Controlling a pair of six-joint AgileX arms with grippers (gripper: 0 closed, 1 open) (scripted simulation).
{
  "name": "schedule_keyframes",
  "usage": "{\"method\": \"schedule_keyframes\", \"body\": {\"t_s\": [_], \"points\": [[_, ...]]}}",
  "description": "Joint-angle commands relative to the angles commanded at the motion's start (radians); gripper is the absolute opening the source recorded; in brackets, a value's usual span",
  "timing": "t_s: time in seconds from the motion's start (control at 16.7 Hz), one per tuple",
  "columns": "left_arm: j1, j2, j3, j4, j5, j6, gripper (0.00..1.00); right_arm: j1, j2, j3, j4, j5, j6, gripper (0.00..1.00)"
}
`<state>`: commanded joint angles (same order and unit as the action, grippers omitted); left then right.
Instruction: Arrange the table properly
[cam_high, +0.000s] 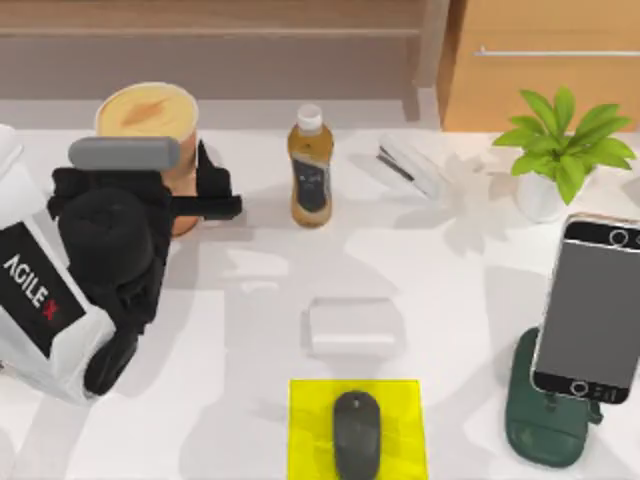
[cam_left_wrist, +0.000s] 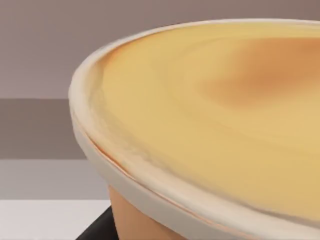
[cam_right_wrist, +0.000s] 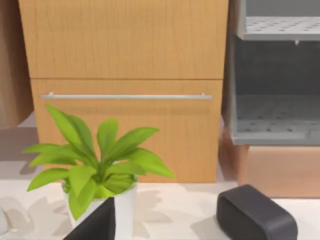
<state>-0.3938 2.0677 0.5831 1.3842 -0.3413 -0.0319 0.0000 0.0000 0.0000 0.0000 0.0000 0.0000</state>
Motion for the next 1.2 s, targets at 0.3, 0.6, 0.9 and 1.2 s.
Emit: {"method": "schedule_keyframes", "body": {"t_s": [0.3,0.6,0.9,1.2], "points": [[0.0,-0.004,0.001,-0.006,-0.001,0.002,0.0,0.0,0.0,0.0,0.0,0.0,0.0,1.0],[-0.001,-0.092,0.084,0.002,0.031,0.002,0.0,0.0,0.0,0.0,0.0,0.0,0.0,1.0],[0.027,-0.194,0.217,-0.098,0.099,0.01,0.0,0.0,0.0,0.0,0.0,0.0,0.0,1.0],[0.111,-0.224,0.371,-0.296,0.182,0.022,0.0,0.0,0.0,0.0,0.0,0.0,0.0,1.0]]}}
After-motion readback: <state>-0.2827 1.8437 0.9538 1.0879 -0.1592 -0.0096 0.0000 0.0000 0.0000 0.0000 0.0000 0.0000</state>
